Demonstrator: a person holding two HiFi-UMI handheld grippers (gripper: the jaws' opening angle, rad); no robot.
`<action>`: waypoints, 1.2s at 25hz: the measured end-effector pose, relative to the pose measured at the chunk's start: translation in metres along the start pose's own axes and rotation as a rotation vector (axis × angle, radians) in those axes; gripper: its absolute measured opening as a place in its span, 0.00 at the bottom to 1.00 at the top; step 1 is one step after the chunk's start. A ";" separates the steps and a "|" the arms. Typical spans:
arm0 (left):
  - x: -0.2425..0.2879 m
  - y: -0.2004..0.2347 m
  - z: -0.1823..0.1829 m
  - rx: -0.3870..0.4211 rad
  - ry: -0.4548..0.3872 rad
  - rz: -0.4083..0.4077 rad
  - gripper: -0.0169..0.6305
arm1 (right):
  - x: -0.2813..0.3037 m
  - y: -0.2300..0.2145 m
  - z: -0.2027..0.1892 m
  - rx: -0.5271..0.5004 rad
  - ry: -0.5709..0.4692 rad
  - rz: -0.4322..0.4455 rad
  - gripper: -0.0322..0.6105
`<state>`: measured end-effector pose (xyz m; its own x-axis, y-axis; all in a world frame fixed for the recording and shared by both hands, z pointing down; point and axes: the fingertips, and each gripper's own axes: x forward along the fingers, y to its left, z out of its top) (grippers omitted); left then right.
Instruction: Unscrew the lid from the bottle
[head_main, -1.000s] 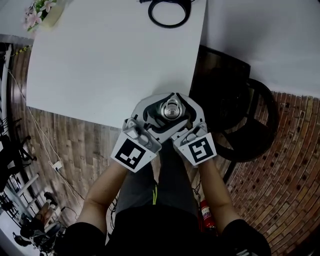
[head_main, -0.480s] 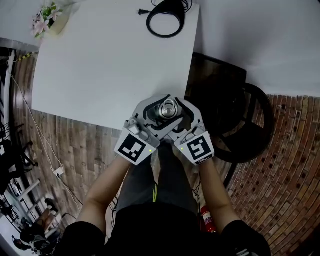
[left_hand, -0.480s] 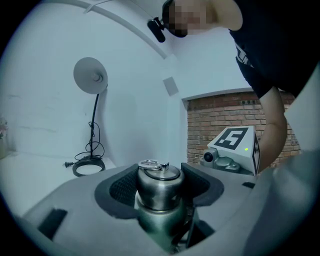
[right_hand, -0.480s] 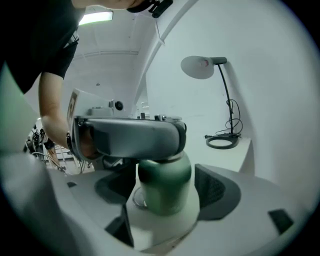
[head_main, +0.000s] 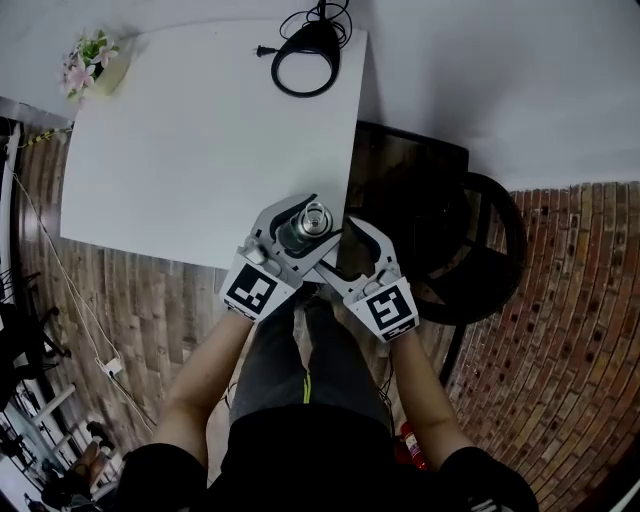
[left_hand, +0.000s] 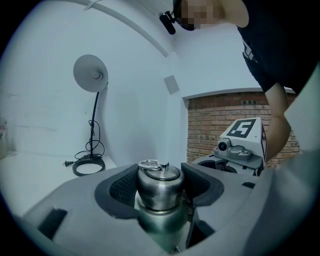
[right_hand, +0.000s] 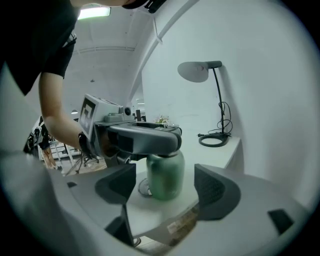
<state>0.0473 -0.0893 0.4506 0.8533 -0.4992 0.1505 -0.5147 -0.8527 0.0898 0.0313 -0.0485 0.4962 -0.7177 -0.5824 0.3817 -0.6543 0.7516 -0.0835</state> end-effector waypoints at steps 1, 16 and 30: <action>-0.001 0.000 0.000 -0.005 0.002 0.002 0.45 | -0.002 0.000 0.001 -0.002 0.003 -0.002 0.58; -0.004 0.003 0.016 0.012 -0.040 0.007 0.45 | -0.004 0.007 0.005 -0.022 0.023 -0.009 0.58; -0.031 0.002 0.061 0.080 -0.056 0.045 0.45 | -0.036 0.006 0.024 -0.024 0.016 -0.074 0.58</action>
<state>0.0250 -0.0854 0.3866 0.8342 -0.5429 0.0968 -0.5459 -0.8379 0.0052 0.0474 -0.0305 0.4602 -0.6639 -0.6314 0.4007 -0.6992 0.7142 -0.0329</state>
